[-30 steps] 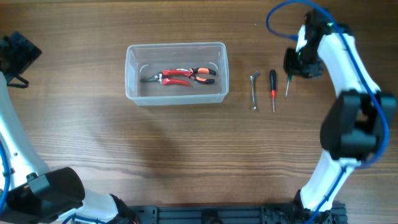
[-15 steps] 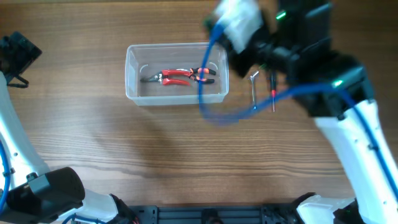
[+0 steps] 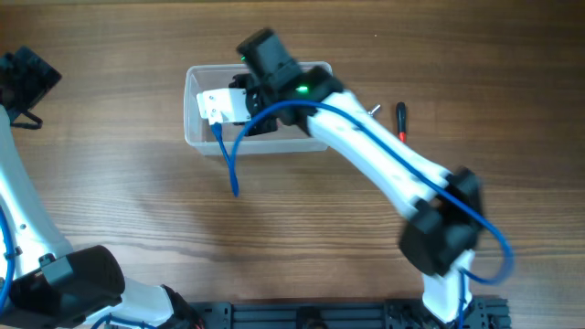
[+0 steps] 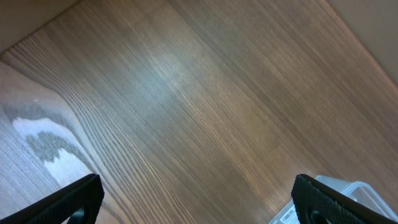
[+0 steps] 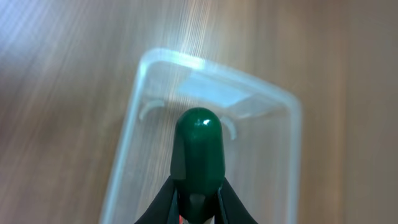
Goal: Pack container
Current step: 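Lower the green screwdriver into the container and release it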
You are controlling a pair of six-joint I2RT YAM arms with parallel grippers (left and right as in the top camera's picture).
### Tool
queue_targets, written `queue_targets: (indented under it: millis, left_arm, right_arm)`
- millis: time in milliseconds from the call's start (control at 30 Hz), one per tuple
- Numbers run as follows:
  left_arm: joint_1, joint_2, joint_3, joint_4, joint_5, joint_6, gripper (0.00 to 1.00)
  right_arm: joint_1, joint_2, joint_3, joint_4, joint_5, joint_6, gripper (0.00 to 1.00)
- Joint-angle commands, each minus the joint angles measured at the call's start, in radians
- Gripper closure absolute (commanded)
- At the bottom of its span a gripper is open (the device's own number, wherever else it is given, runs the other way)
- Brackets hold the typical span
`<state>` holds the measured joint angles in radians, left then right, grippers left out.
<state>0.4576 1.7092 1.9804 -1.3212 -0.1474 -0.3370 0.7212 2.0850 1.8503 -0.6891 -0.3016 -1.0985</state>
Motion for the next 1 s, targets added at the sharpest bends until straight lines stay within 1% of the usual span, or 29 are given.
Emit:
queue_targets:
  millis: [0,167,233,300,333,367,400,467,500,533,567,600,667,800,900,967]
  left_arm:
    - [0.005,0.002,0.003,0.000,0.009,0.016,0.00]
    - [0.005,0.002,0.003,0.000,0.009,0.016,0.00]
    - [0.005,0.002,0.003,0.000,0.009,0.016,0.00]
    - [0.005,0.002,0.003,0.000,0.009,0.016,0.00]
    - [0.005,0.002,0.003,0.000,0.009,0.016,0.00]
    - [0.005,0.002,0.003,0.000,0.009,0.016,0.00]
    - [0.005,0.002,0.003,0.000,0.009,0.016,0.00]
    - [0.005,0.002,0.003,0.000,0.009,0.016,0.00]
    - [0.005,0.002,0.003,0.000,0.009,0.016,0.00]
    - [0.005,0.002,0.003,0.000,0.009,0.016,0.00]
    - [0.005,0.002,0.003,0.000,0.009,0.016,0.00]
    - [0.005,0.002,0.003,0.000,0.009,0.016,0.00]
    - [0.005,0.002,0.003,0.000,0.009,0.016,0.00]
    - [0.005,0.002,0.003,0.000,0.009,0.016,0.00]
    - [0.005,0.002,0.003,0.000,0.009,0.016,0.00]
    - [0.005,0.002,0.003,0.000,0.009,0.016,0.00]
  right_arm:
    - [-0.002,0.089,0.001,0.084,0.029,0.031,0.96]
    - [-0.002,0.180,0.001,0.155,-0.006,0.106,0.96]
    - [-0.002,0.204,0.001,0.158,-0.006,0.120,0.92]
    - [0.000,0.214,0.001,0.161,-0.014,0.153,0.84]
    - [0.002,0.214,0.001,0.163,-0.014,0.163,0.69]
    - [0.004,0.214,0.001,0.163,-0.013,0.163,0.57]
    - [0.007,0.212,0.002,0.164,-0.006,0.167,0.50]
    - [0.011,0.199,0.008,0.169,0.023,0.232,0.44]
    - [0.013,0.189,0.016,0.169,0.043,0.279,0.39]
    - [0.013,0.176,0.028,0.168,0.066,0.331,0.37]
    - [0.013,0.150,0.058,0.163,0.127,0.419,0.32]
    - [0.012,0.132,0.078,0.156,0.180,0.467,0.29]
    - [0.007,0.087,0.118,0.140,0.312,0.533,0.25]
    - [-0.015,-0.043,0.140,0.134,0.554,0.541,0.21]
    - [-0.062,-0.150,0.140,0.094,0.592,0.554,0.21]
    - [-0.104,-0.203,0.140,0.058,0.586,0.607,0.21]
